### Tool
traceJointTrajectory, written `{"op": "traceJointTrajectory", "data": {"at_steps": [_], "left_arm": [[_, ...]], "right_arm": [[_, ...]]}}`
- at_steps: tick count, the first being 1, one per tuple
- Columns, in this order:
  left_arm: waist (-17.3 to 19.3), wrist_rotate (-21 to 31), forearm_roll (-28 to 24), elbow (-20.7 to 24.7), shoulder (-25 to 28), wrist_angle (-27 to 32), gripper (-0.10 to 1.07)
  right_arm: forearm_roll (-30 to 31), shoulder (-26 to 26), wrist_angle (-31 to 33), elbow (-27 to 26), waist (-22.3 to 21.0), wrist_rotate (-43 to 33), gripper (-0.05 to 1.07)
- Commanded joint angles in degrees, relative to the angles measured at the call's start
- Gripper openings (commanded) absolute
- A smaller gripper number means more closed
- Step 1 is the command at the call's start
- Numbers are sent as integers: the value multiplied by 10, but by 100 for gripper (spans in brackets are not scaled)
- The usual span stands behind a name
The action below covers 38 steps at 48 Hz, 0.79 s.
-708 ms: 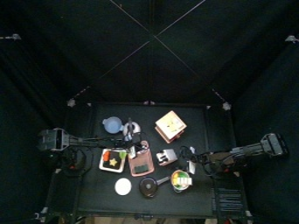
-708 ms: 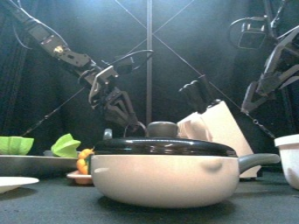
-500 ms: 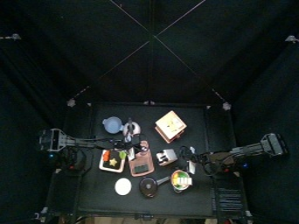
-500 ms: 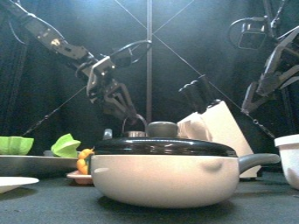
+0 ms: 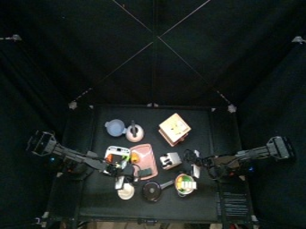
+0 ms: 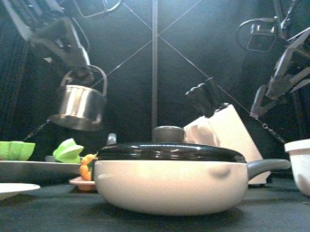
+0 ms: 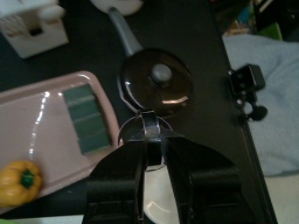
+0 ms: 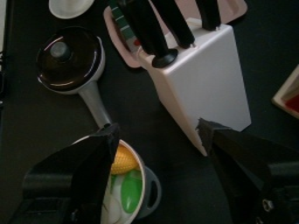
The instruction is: Place cookie cutter on small plate
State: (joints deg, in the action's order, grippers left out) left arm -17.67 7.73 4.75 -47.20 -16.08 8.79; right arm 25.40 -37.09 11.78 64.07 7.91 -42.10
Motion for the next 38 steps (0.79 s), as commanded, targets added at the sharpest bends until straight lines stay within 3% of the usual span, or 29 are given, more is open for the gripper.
{"op": "traceJointTrajectory", "data": {"at_steps": [1, 13, 25, 38], "left_arm": [[-33, 0, 2, -5, -9, -3, 59], [-66, 2, 17, -38, -10, -4, 59], [-69, -1, 75, -61, -10, -29, 59], [-69, -1, 89, -69, -5, -62, 60]], "right_arm": [[0, 2, -6, -6, -1, -1, 100], [1, 15, -16, -6, -3, 0, 100], [1, 22, -18, -6, -4, 0, 100], [1, 22, -17, -6, -4, 0, 100]]}}
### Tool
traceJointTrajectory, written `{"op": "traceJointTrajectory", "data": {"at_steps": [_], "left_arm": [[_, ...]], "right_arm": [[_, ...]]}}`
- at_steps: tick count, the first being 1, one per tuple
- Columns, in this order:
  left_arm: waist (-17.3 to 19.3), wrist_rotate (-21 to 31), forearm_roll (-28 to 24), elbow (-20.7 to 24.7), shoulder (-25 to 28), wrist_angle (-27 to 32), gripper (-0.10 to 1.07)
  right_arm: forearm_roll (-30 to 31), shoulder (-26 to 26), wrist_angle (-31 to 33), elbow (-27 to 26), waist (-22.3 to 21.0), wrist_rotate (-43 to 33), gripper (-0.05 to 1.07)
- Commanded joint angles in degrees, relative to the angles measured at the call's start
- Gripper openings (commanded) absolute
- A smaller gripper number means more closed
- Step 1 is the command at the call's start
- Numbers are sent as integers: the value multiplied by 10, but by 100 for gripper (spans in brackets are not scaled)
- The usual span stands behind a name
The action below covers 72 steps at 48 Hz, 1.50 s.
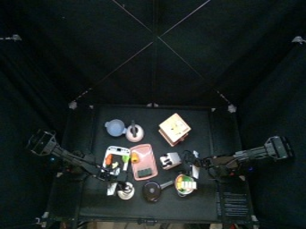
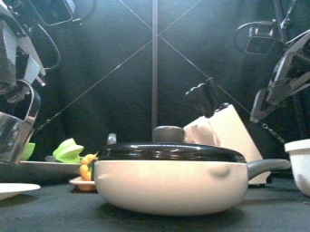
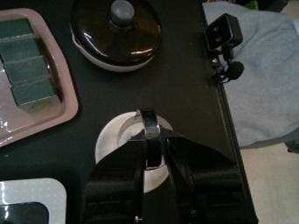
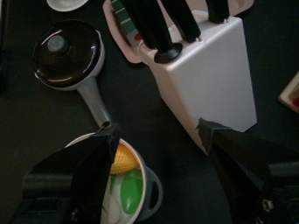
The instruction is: Place cookie cutter on small plate
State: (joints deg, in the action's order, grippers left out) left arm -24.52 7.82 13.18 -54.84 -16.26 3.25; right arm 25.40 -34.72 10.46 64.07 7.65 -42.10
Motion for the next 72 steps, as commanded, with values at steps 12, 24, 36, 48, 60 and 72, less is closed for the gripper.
{"op": "traceJointTrajectory", "data": {"at_steps": [12, 24, 36, 48, 60, 72], "left_arm": [[-2, -1, 18, 4, -4, -8, 65], [-1, 0, 22, 4, -4, -11, 78], [-1, 0, 21, 4, -7, -16, 79], [-1, 1, 22, 5, -7, -17, 79], [14, 3, 50, 16, -8, -17, 78], [51, 4, 111, 33, -17, -15, 78]], "right_arm": [[0, -2, -4, -6, -1, 0, 100], [1, -2, -4, -6, -1, 0, 100], [1, -2, -4, -7, -1, 0, 100], [1, -2, -4, -7, -1, 0, 100], [0, -2, -4, -6, -1, 0, 100], [-1, -2, -4, -6, -1, 0, 100]]}}
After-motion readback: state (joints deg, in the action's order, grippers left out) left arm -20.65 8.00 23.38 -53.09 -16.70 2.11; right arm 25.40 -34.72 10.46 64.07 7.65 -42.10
